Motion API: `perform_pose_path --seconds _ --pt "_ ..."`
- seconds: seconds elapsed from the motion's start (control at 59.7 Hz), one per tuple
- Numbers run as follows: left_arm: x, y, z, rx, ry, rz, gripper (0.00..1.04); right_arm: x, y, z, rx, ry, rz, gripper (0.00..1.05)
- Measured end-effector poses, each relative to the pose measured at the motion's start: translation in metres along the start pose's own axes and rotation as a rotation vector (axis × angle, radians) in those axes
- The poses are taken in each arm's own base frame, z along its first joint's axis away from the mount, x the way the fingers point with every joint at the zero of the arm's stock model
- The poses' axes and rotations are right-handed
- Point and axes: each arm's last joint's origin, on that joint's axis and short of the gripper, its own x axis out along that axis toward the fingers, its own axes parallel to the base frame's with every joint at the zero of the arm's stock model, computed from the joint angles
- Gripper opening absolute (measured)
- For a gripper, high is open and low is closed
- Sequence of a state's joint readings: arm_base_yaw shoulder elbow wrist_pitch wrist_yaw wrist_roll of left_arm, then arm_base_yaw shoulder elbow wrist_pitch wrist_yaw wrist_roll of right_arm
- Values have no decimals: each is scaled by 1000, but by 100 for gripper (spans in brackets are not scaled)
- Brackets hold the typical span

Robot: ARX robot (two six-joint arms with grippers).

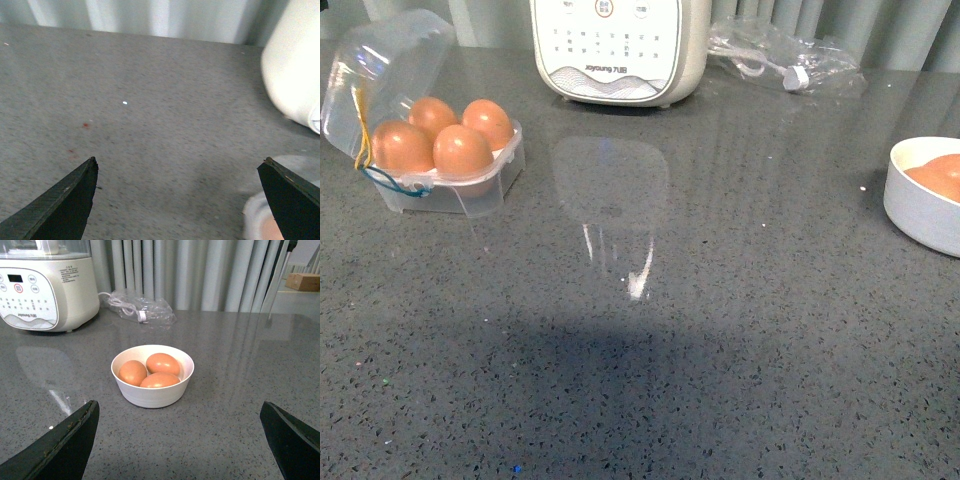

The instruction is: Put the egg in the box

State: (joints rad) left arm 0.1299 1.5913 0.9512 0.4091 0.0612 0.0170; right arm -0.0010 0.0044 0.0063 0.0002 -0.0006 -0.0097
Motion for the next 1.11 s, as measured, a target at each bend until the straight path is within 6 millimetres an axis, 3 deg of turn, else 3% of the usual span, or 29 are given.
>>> perform_pose_path --seconds 0.168,0.436,0.821,1.055,1.106 --pt "-22 -8 3 -9 -7 -56 98 0 0 0 0 0 0 97" --pt "-47 5 6 11 0 -21 98 0 0 0 0 0 0 97" --pt "-130 19 -3 8 56 -2 98 0 0 0 0 0 0 97" --pt "-157 24 -13 15 61 50 98 0 0 0 0 0 0 97" --pt "-160 23 -15 10 -4 6 93 0 0 0 0 0 0 97"
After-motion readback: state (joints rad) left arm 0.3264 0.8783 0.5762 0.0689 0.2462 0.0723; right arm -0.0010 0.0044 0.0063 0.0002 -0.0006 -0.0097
